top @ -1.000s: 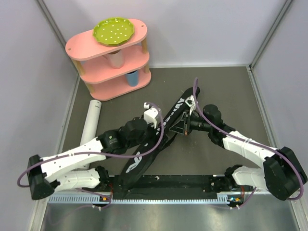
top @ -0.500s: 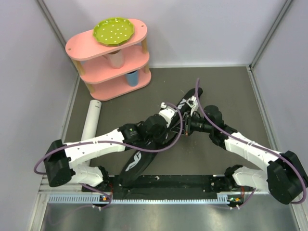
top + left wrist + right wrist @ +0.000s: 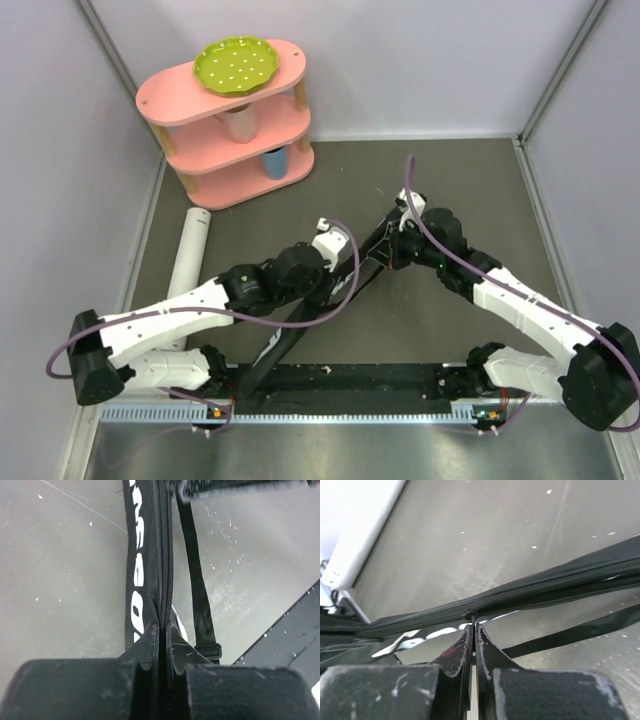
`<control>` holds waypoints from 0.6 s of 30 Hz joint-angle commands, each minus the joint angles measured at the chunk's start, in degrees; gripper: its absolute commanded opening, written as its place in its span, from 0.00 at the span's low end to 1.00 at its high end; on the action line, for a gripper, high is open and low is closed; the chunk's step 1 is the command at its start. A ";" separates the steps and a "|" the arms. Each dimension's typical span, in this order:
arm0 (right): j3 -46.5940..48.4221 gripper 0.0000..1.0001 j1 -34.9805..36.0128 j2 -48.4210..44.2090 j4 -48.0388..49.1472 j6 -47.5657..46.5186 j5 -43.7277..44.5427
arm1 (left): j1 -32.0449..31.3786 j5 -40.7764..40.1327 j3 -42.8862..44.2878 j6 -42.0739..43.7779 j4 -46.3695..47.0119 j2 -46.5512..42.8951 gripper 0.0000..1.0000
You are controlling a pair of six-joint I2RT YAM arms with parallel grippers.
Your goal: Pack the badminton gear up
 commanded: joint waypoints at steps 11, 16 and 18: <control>8.86 0.00 -7.25 6.29 -7.82 -6.15 16.98 | 0.37 -0.02 -7.12 1.78 -2.69 -19.16 0.00; 10.26 0.00 -11.82 9.28 -7.83 -7.46 18.22 | 0.46 1.03 -8.00 2.04 -3.74 -21.18 0.00; 10.96 0.00 -13.49 10.77 -7.74 -7.82 18.22 | 0.37 1.65 -8.27 2.22 -4.10 -21.71 0.00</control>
